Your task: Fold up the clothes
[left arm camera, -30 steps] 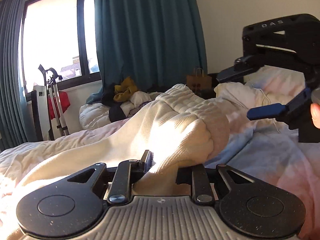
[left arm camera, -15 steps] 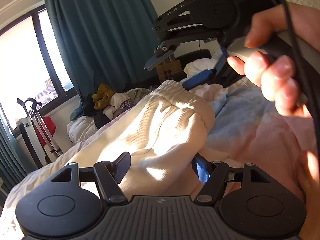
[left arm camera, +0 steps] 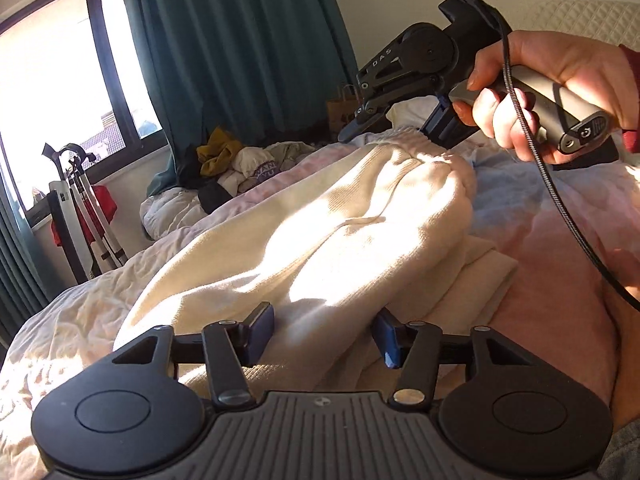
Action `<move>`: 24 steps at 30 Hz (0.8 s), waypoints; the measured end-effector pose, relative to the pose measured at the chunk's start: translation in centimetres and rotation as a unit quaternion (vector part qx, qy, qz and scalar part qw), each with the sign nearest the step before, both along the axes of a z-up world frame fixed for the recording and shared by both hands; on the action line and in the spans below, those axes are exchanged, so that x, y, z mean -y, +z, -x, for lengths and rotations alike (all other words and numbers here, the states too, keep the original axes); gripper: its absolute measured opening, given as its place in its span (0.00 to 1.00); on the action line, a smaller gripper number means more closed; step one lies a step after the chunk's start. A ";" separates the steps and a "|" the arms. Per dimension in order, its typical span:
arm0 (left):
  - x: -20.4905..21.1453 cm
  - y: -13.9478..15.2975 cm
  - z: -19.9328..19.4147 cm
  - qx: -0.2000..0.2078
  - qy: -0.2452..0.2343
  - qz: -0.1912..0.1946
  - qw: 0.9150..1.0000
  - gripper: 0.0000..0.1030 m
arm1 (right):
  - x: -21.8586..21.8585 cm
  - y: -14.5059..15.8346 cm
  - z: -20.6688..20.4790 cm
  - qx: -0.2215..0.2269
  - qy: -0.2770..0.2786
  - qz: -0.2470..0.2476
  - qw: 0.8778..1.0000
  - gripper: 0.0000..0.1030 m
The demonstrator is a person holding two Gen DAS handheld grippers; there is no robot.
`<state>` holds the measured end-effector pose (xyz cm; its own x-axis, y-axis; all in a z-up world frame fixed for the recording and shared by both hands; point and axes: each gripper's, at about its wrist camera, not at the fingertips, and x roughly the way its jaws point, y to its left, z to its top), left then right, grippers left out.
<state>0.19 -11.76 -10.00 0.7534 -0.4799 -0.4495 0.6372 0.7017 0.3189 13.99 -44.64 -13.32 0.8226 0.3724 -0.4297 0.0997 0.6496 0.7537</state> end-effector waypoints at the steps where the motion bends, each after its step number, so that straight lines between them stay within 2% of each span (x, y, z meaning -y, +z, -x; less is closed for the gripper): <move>1: -0.1 0.0 0.1 -0.001 -0.003 0.002 1.000 0.40 | 0.2 -0.2 -0.3 -0.003 -0.004 -0.004 1.000 0.24; 2: -0.3 0.0 0.2 -0.005 -0.007 0.009 1.000 0.36 | 0.4 -0.4 -0.3 0.003 -0.008 -0.012 1.000 0.24; 4: -0.7 0.3 0.2 -0.007 -0.013 0.019 1.000 0.15 | 0.6 -0.6 -0.3 0.024 -0.016 -0.031 0.999 0.19; 10: -1.9 1.8 1.2 -0.016 -0.021 0.062 0.998 0.10 | 0.8 1.9 1.2 0.130 -0.039 -0.055 0.989 0.14; 12: -2.0 2.0 1.3 -0.015 -0.027 0.067 0.997 0.10 | 0.8 1.6 1.2 0.121 -0.045 -0.045 0.991 0.13; 14: -1.9 1.9 1.3 -0.017 -0.034 0.055 0.998 0.10 | 0.8 1.1 1.0 0.103 -0.051 -0.032 0.993 0.13; 17: -1.8 1.0 0.5 -0.043 -0.037 0.046 0.997 0.10 | 0.8 0.3 0.8 0.075 -0.060 -0.013 0.995 0.13; 20: -1.9 0.5 0.1 -0.049 -0.039 0.043 0.997 0.11 | 0.8 -0.5 0.5 0.048 -0.069 0.006 0.996 0.14; 23: -2.2 0.8 -0.6 -0.063 -0.041 0.060 0.995 0.16 | 0.7 -1.3 0.3 0.020 -0.078 0.025 0.996 0.15; 24: -2.3 1.0 -0.8 -0.072 -0.042 0.066 0.994 0.25 | 0.7 -1.6 0.2 0.010 -0.080 0.032 0.996 0.16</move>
<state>1.02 -9.49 -8.98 0.6407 -0.6004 -0.4786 0.7280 0.6732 0.1300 13.79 -45.38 -14.93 0.8785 0.2078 -0.4302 0.1911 0.6725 0.7150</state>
